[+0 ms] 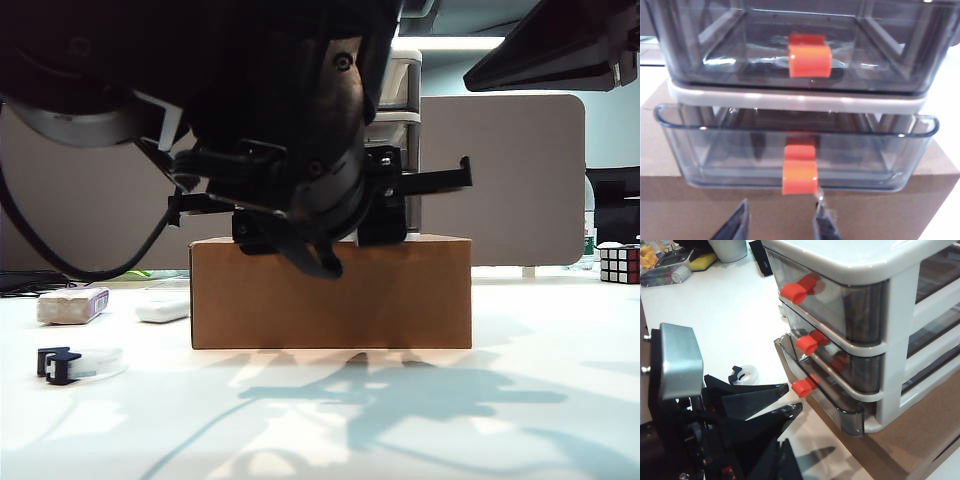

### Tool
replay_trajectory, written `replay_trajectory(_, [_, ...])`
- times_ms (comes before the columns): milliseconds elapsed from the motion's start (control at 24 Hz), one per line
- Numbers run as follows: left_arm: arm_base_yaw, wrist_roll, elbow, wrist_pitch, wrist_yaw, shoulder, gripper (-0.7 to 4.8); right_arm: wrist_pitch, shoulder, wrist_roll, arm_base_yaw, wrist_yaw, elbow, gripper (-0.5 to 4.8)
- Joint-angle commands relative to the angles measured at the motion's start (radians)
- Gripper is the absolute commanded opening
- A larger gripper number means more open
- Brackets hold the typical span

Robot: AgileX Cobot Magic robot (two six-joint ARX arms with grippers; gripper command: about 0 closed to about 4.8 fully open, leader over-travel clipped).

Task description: Open the third layer of the drawer on the table, pick up the transparent tape on the table and put it in, and finally close the drawer.

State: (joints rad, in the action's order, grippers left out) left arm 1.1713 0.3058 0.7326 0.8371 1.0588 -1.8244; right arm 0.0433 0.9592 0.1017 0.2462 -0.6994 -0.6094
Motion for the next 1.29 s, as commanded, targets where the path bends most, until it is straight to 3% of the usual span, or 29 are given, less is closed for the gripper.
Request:
replay_trajectory(42, [-0.004, 0.001, 0.003, 0.02, -0.025, 0.002, 1.57, -0.011, -0.002, -0.001, 0.001, -0.002, -0.006, -0.05])
replay_trajectory(499, [-0.008, -0.003, 0.006, 0.054, -0.027, 0.002, 1.57, -0.01, -0.002, -0.001, 0.001, -0.002, -0.006, -0.05])
replay_trajectory(665, [-0.028, -0.003, 0.006, 0.068, -0.088, 0.002, 1.57, -0.01, -0.002, -0.001, 0.001, -0.002, -0.006, -0.05])
replay_trajectory(1289, [-0.074, -0.018, 0.007, 0.09, -0.145, 0.001, 1.51, -0.01, -0.002, -0.001, 0.002, -0.002, -0.006, -0.05])
